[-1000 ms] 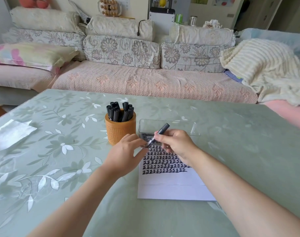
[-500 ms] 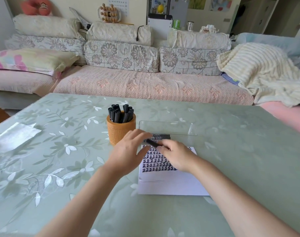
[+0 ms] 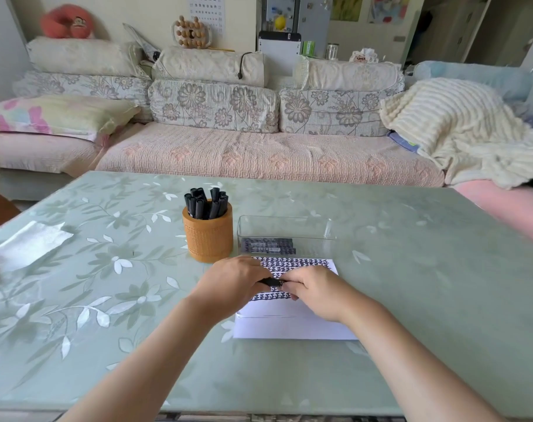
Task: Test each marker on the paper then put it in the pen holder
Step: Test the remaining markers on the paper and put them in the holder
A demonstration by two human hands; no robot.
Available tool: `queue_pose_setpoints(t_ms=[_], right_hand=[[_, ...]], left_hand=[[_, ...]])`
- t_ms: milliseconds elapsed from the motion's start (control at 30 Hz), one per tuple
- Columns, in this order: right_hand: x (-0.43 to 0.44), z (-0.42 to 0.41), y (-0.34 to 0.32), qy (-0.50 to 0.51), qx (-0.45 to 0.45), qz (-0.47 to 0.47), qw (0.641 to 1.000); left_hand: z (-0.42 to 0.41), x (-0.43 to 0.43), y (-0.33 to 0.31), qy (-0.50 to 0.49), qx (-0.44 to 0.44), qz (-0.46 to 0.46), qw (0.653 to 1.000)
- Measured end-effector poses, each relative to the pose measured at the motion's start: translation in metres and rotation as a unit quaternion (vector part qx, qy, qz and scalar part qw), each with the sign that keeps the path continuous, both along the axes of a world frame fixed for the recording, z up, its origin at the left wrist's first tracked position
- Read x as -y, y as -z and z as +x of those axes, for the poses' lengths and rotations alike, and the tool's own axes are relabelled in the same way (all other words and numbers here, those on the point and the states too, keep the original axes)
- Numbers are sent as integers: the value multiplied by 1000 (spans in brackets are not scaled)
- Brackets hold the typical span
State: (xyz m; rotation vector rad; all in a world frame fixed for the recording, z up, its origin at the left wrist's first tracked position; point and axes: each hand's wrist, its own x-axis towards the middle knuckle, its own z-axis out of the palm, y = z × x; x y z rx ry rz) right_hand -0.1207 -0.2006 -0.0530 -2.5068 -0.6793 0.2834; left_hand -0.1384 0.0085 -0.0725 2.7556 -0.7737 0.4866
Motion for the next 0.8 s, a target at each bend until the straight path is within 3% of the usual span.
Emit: queue_pose_setpoints(t_ms=[233,367,433,600,700,800], right_hand=[[0,12,16,-59,165,2,985],[3,18,16,-60,271,1,961],[4,20,15,-62,286,11,956],[6,20,9,-13,170,60,984],[10,23,9,-2,82,46,996],[15,27,11,-11,87,39,995]], left_hand=[[2,2,-8,-59,-187,-49,979],[9,3,-11,-70,-235,-112,963],[11,3,-12,-73,-216,-114,967],[16,0,-4,-18,11,-38,999],[18,1,-2,14,29,-31,999],[19,4,-2,14,11,-28,999]])
